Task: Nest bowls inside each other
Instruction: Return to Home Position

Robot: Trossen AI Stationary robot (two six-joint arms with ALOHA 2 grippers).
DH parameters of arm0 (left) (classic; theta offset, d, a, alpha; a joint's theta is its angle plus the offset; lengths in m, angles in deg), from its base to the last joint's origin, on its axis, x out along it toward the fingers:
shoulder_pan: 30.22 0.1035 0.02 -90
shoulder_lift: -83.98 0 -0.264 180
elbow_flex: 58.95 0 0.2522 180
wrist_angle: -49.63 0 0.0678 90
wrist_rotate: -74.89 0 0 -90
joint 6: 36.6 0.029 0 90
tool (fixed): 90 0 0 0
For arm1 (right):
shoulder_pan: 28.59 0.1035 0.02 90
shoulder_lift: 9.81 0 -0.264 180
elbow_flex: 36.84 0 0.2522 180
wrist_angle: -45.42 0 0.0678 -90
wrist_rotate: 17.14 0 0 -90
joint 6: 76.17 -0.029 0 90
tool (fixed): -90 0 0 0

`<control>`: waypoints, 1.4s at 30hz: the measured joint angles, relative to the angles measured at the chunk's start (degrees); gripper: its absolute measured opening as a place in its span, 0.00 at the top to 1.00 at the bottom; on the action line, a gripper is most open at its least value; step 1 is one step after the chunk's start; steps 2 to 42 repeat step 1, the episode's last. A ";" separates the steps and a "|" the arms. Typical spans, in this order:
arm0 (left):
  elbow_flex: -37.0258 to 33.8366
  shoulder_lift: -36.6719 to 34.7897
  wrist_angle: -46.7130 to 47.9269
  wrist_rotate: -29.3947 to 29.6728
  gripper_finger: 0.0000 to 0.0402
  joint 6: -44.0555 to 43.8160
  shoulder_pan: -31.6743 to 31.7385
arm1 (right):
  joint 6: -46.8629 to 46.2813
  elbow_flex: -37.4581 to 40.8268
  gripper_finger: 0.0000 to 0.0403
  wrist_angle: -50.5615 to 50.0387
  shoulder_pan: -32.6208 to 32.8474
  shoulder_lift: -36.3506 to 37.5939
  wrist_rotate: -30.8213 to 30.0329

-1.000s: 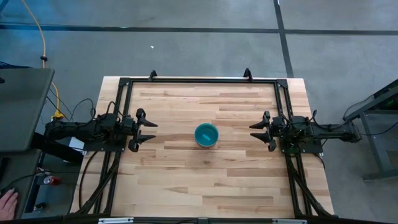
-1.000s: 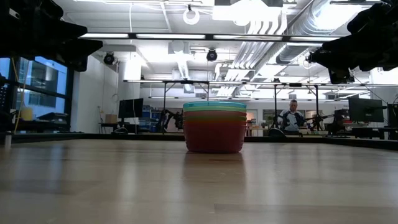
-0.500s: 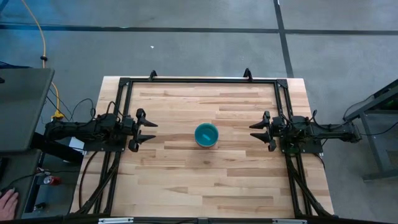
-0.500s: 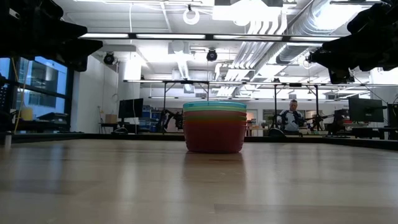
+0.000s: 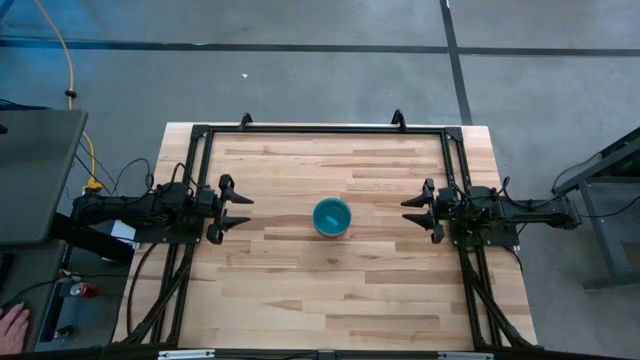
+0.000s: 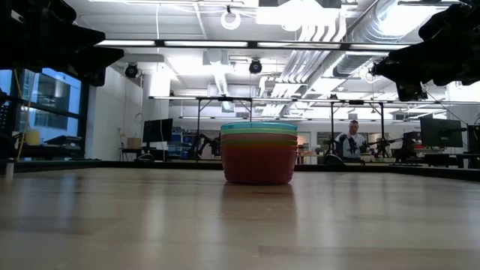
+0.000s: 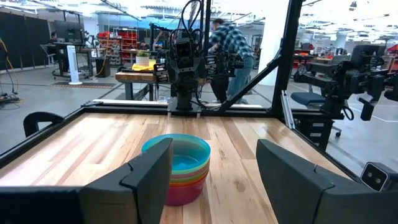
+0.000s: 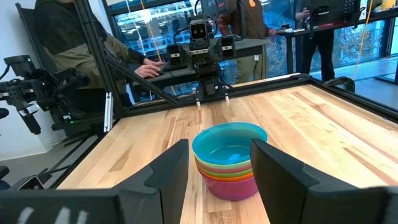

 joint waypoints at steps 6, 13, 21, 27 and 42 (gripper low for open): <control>0.00 0.00 0.00 0.00 0.45 0.00 0.00 | 0.00 0.01 0.59 0.00 0.00 0.00 0.02; 0.00 0.00 0.00 0.00 0.45 0.00 0.00 | 0.00 0.01 0.59 0.00 0.00 0.00 0.02; 0.00 0.00 0.00 0.00 0.45 0.00 0.00 | 0.00 0.01 0.59 0.00 0.00 0.00 0.02; 0.00 0.00 0.00 0.00 0.45 0.00 0.00 | 0.00 0.01 0.59 0.00 0.00 0.00 0.02; 0.00 0.00 0.00 0.00 0.45 0.00 0.00 | 0.00 0.01 0.59 0.00 0.00 0.00 0.02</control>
